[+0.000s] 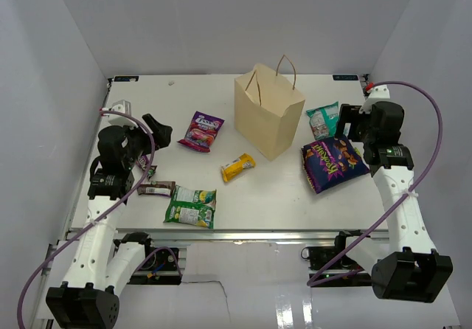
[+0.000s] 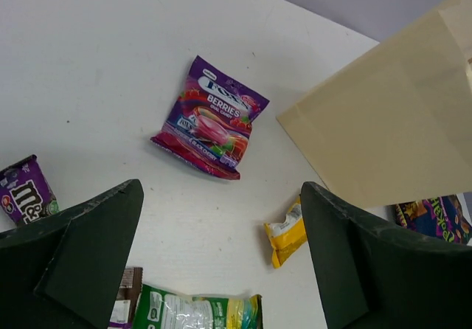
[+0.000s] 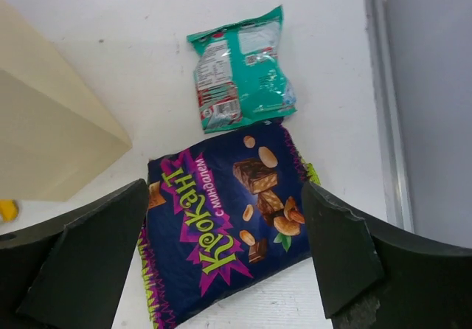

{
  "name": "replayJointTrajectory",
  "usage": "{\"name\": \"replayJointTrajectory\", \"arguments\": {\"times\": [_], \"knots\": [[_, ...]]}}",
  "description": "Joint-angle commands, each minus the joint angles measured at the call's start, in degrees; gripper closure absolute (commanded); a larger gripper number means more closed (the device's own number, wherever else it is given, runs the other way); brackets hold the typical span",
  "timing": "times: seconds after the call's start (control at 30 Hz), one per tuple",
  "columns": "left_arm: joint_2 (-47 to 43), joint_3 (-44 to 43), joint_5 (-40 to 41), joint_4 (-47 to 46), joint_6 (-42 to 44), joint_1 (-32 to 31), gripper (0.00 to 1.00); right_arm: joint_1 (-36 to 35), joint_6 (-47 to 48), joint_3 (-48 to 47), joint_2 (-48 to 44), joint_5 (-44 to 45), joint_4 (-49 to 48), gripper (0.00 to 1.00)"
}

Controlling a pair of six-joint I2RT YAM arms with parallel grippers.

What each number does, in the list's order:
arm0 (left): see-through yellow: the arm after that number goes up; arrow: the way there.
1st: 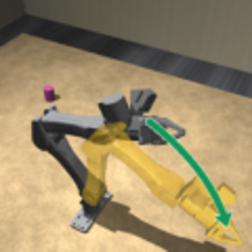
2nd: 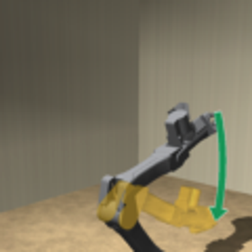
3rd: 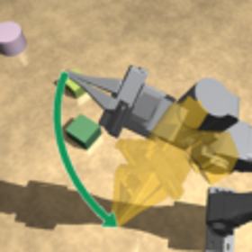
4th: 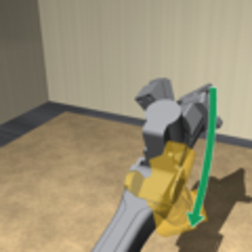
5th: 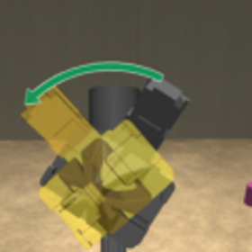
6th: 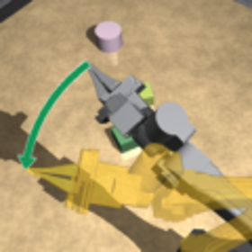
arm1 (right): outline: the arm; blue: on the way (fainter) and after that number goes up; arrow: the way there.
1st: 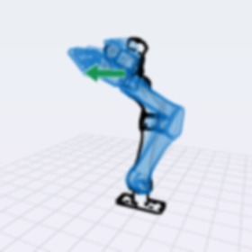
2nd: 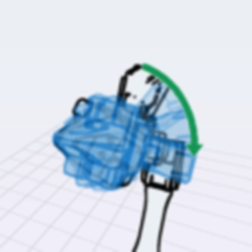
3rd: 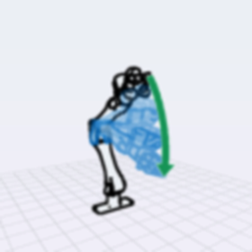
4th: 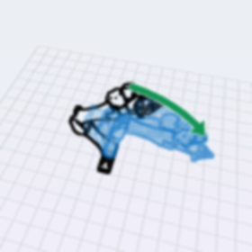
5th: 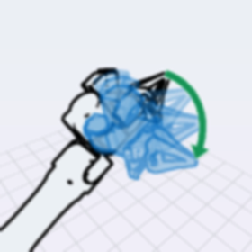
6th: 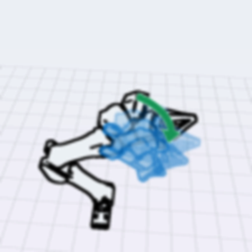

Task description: Place the snacks into the paper bag

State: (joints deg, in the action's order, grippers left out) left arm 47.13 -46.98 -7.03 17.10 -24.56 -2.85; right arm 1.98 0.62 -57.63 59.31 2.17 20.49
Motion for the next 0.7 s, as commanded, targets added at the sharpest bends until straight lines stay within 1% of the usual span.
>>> {"name": "replayJointTrajectory", "arguments": {"times": [0.0,0.03,0.07,0.1,0.13,0.17,0.23,0.27,0.3,0.33,0.37,0.4,0.43,0.47,0.5,0.53,0.57,0.6,0.63,0.67], "knots": [[-1.1,0.8,-4.7,1.5,-0.4,0.0,0.02,0.0,6.8,-0.3,-0.7,-11.2,0.9,0.10],[-1.2,1.0,-5.1,1.8,-0.4,0.0,0.02,0.0,11.5,-0.5,-0.9,-17.3,4.0,0.10],[-1.3,1.4,-5.5,2.1,-0.6,0.0,0.02,0.0,25.6,-0.4,-1.7,-24.9,6.7,0.10],[-1.5,2.1,-6.5,2.4,-0.8,0.0,0.02,-0.3,34.7,-0.3,-2.0,-39.3,10.8,0.10],[-1.9,2.6,-7.0,2.6,-0.9,0.0,0.02,-1.7,44.6,0.0,-2.3,-44.2,22.1,0.10],[-2.1,3.1,-7.5,2.8,-1.4,0.0,0.02,-3.0,58.4,0.4,-2.4,-46.9,26.5,0.10],[-2.6,4.2,-8.3,3.7,-1.8,0.0,0.02,-8.7,65.1,1.9,-2.5,-47.4,30.9,0.10],[-2.7,4.5,-8.5,4.0,-2.2,0.0,0.02,-10.6,70.1,2.9,-2.3,-48.0,37.9,0.10],[-2.7,4.9,-8.9,4.6,-2.7,0.0,0.02,-14.9,79.6,3.8,-2.3,-48.8,40.7,0.10],[-2.7,5.1,-9.1,5.0,-3.1,0.0,0.02,-17.3,82.7,5.0,-2.4,-48.5,42.2,0.10],[-2.5,5.2,-9.4,5.2,-3.6,0.0,0.02,-20.3,83.7,6.3,-2.4,-47.5,40.9,0.10],[-2.3,5.4,-9.7,5.8,-4.4,0.0,0.02,-23.4,84.2,8.7,-2.3,-44.3,39.3,0.10],[-2.1,5.8,-10.0,6.1,-4.9,0.0,0.02,-29.6,83.6,10.0,-1.5,-42.4,36.9,0.10],[-1.7,6.0,-10.1,6.5,-5.3,0.0,0.02,-32.9,82.2,11.1,-0.8,-40.1,29.7,0.09],[-1.6,6.3,-10.0,7.4,-6.5,0.0,0.02,-35.6,78.8,12.8,0.1,-35.4,25.5,0.07],[-1.5,6.5,-9.1,8.1,-7.3,0.0,0.02,-40.0,77.9,13.1,2.9,-33.6,21.9,0.06],[-1.4,6.8,-8.7,9.5,-9.0,0.0,0.02,-43.1,76.7,12.3,4.8,-30.3,15.4,0.04],[-1.4,7.1,-8.3,10.2,-9.0,0.0,0.02,-43.1,75.7,11.2,6.9,-29.3,12.7,0.03],[-1.5,7.2,-7.8,11.0,-10.7,0.0,0.02,-44.8,74.4,9.8,12.1,-28.7,10.6,0.01],[-1.7,7.8,-7.4,12.3,-11.6,0.0,0.02,-45.3,73.8,8.0,15.2,-28.1,7.7,0.04]]}}
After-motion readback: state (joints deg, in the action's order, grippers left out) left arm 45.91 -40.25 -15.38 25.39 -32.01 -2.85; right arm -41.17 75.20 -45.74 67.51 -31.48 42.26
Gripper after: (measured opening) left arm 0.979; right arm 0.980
